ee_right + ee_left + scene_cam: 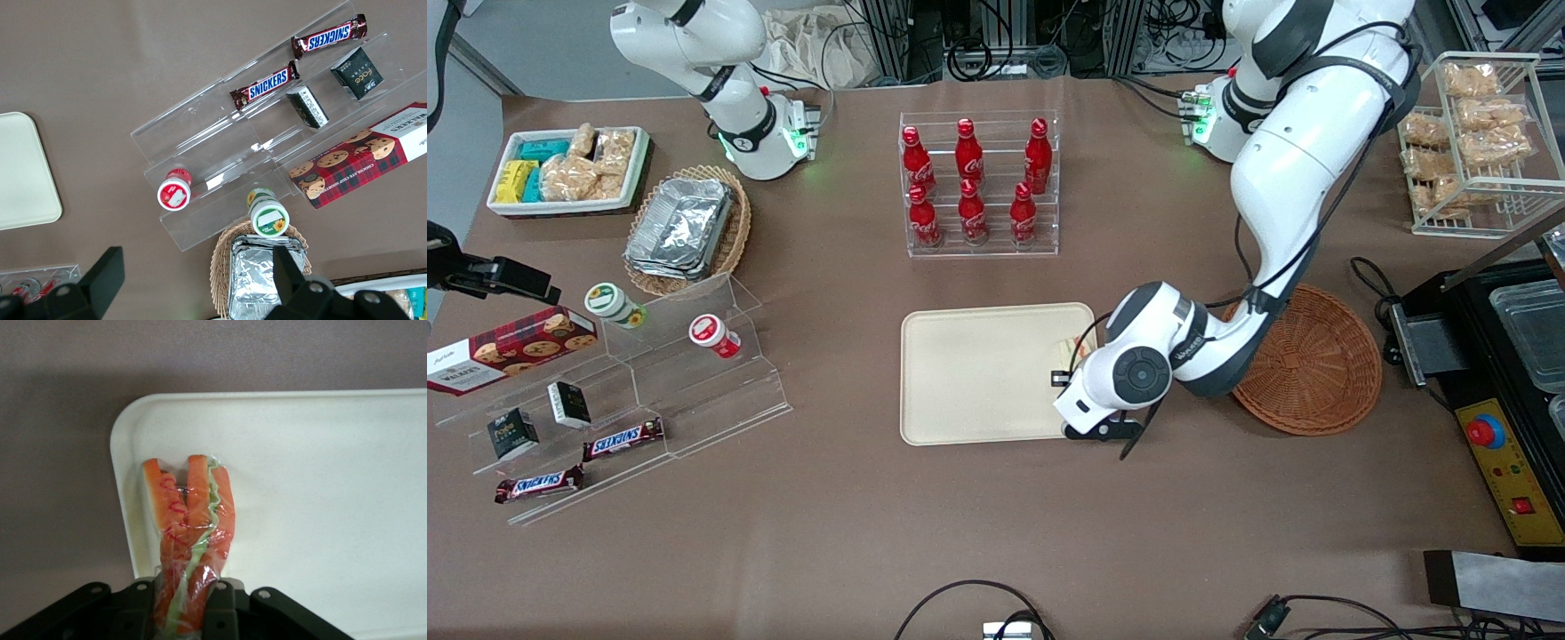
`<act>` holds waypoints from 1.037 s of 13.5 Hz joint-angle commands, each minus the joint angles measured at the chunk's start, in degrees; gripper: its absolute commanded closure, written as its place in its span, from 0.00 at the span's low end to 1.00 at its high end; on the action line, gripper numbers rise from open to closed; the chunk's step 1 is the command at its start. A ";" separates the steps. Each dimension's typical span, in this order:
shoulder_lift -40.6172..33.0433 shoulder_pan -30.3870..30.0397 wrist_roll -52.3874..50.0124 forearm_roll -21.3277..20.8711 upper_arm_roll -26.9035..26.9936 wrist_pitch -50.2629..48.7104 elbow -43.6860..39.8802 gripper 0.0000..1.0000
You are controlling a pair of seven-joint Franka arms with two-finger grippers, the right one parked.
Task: Place sandwich from basket to tray
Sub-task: 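Lower the sandwich onto the tray, open the left gripper, withdraw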
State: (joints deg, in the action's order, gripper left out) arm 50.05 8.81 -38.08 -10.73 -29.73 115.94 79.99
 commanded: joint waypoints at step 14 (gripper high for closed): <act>-17.78 -14.67 2.54 1.40 -2.51 -11.24 -1.42 0.00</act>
State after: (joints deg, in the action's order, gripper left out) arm 35.16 -1.55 -39.42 -10.63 -30.14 106.76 77.10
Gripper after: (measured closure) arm 0.000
